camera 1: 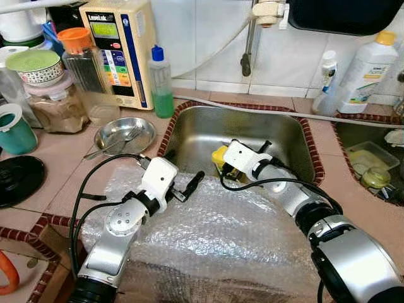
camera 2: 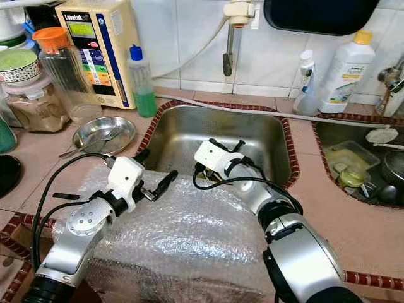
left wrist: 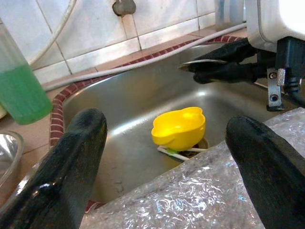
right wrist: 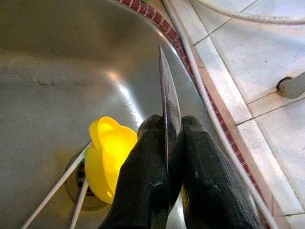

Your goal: Kitchen organization

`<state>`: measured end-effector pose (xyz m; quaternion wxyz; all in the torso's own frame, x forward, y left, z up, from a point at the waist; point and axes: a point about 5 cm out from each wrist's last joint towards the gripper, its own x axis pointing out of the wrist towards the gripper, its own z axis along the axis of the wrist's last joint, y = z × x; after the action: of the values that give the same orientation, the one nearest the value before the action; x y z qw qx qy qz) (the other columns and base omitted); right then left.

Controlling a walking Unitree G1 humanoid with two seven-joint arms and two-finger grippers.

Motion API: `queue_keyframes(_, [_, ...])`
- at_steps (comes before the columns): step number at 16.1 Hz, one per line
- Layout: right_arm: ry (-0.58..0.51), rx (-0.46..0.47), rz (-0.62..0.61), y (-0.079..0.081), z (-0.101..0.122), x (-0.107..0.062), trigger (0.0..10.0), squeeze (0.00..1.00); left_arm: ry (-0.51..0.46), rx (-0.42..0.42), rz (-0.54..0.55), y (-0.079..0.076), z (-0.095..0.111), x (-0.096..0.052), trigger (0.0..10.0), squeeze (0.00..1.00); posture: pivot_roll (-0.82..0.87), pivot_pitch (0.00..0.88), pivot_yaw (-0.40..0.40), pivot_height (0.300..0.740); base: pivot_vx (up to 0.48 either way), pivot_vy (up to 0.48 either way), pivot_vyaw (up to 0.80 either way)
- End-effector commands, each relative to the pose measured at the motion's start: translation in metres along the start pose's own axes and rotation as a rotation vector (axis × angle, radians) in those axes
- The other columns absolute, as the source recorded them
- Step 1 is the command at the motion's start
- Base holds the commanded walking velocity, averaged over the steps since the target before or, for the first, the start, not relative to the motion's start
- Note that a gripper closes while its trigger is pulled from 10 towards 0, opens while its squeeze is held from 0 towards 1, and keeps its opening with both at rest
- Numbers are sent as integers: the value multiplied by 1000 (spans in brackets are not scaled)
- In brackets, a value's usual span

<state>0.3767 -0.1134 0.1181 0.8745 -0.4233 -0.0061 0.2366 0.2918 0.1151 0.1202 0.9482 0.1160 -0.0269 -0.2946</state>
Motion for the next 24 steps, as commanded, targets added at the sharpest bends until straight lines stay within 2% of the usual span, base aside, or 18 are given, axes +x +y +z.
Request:
queue_keyframes(1, [21, 74, 9, 0, 0, 2, 10000, 1000, -2, 12, -19, -2, 3, 0, 10000, 1000, 158, 0, 39, 740, 0, 0, 0])
queue_keyframes(4, [38, 82, 73, 12, -2, 1, 10000, 1000, 14, 12, -23, -1, 2, -1, 10000, 1000, 163, 0, 36, 740, 0, 0, 0])
queue_keyframes(6, [36, 126, 95, 14, -1, 2, 10000, 1000, 19, 16, -24, -1, 1, -1, 10000, 1000, 162, 0, 37, 740, 0, 0, 0])
queue_keyframes(8, [61, 368, 124, 14, -1, 3, 10000, 1000, 18, 25, -14, 1, 2, 1, 10000, 1000, 161, 0, 39, 740, 0, 0, 0])
queue_keyframes(11, [29, 435, 81, 3, 4, 6, 10000, 1000, 26, 52, 57, 11, 3, 2, 10000, 1000, 157, 0, 41, 740, 0, 0, 0])
queue_keyframes(12, [-16, 489, 46, -5, 10, 7, 10000, 1000, 27, 57, 142, 23, 4, 1, 10000, 1000, 157, 0, 41, 740, 0, 0, 0])
queue_keyframes(13, [-70, 558, 14, -14, 16, 9, 10000, 1000, 12, 22, 215, 33, 6, 1, 10000, 1000, 159, 0, 34, 740, 0, 0, 0])
queue_keyframes(16, [-241, 650, 16, -18, 36, 9, 10000, 1000, -19, -85, 419, 59, 9, -4, 10000, 1000, 153, 0, 26, 740, 0, 0, 0])
queue_keyframes(19, [-393, 754, 69, -5, 53, -1, 10000, 1000, -44, -135, 566, 77, 10, -10, 10000, 1000, 125, 0, 32, 740, 0, 0, 0])
queue_keyframes(21, [-452, 744, 144, 9, 59, -16, 10000, 1000, -46, -170, 659, 88, 8, -12, 10000, 1000, 108, 0, 39, 740, 0, 0, 0])
queue_keyframes(22, [-474, 745, 197, 17, 61, -29, 10000, 1000, -35, -236, 726, 95, 4, -12, 10000, 1000, 93, 0, 43, 740, 0, 0, 0])
queue_keyframes(23, [-476, 742, 220, 20, 60, -35, 10000, 1000, -22, -294, 747, 98, 0, -12, 10000, 1000, 89, 0, 45, 740, 0, 0, 0])
queue_keyframes(24, [-474, 740, 224, 20, 59, -38, 10000, 1000, -19, -313, 763, 100, -2, -13, 10000, 1000, 87, 0, 46, 740, 0, 0, 0])
